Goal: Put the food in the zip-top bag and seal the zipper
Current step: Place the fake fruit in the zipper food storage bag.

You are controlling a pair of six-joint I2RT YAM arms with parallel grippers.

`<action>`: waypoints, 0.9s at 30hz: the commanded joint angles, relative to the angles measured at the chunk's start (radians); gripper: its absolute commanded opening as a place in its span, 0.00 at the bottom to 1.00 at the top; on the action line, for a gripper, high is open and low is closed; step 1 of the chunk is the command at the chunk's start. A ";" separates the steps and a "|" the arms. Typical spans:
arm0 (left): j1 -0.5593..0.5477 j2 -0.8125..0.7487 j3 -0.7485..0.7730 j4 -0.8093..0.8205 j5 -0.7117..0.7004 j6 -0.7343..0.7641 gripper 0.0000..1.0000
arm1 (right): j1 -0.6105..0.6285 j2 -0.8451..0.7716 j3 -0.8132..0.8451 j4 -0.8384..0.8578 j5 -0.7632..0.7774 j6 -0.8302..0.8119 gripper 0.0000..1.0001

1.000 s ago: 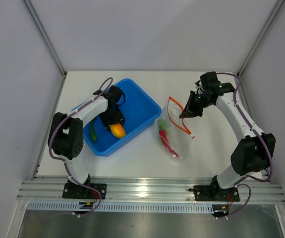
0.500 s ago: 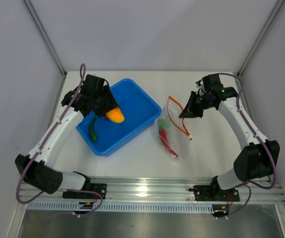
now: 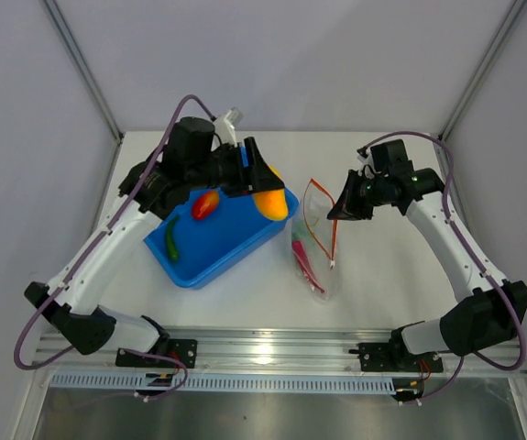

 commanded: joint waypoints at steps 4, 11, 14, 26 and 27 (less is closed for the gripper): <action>-0.100 0.125 0.264 -0.150 -0.065 0.087 0.01 | 0.051 -0.068 -0.010 0.009 0.061 0.009 0.00; -0.186 0.219 0.378 -0.219 -0.132 0.117 0.01 | 0.066 -0.090 0.008 0.006 0.069 0.023 0.00; -0.201 0.269 0.411 -0.270 -0.142 0.115 0.05 | 0.068 -0.096 0.014 0.006 0.066 0.031 0.00; -0.247 0.420 0.507 -0.367 -0.205 0.098 0.08 | 0.088 -0.110 0.005 0.001 0.073 0.040 0.00; -0.249 0.427 0.511 -0.370 -0.204 0.100 0.08 | 0.086 -0.110 0.007 0.001 0.073 0.039 0.00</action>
